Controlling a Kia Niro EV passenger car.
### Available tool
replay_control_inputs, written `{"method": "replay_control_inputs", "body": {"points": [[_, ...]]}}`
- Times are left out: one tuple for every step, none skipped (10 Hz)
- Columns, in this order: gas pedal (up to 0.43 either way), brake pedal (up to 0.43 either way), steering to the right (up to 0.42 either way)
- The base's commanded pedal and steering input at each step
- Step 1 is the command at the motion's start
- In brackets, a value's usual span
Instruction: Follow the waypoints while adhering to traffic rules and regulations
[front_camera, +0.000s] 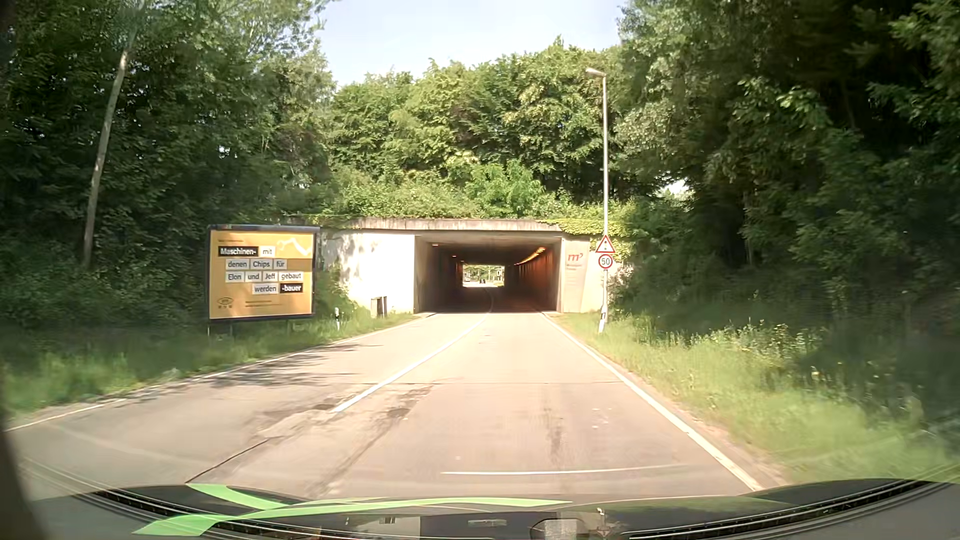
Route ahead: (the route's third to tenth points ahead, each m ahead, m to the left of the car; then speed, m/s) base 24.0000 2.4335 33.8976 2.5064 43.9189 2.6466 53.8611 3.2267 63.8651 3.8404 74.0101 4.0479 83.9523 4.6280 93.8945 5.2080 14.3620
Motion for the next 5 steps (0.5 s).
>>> {"method": "replay_control_inputs", "body": {"points": [[0.008, 0.000, -0.003], [0.008, 0.000, -0.003], [0.020, 0.000, -0.003], [0.020, 0.000, -0.003], [0.020, 0.000, -0.003]]}}
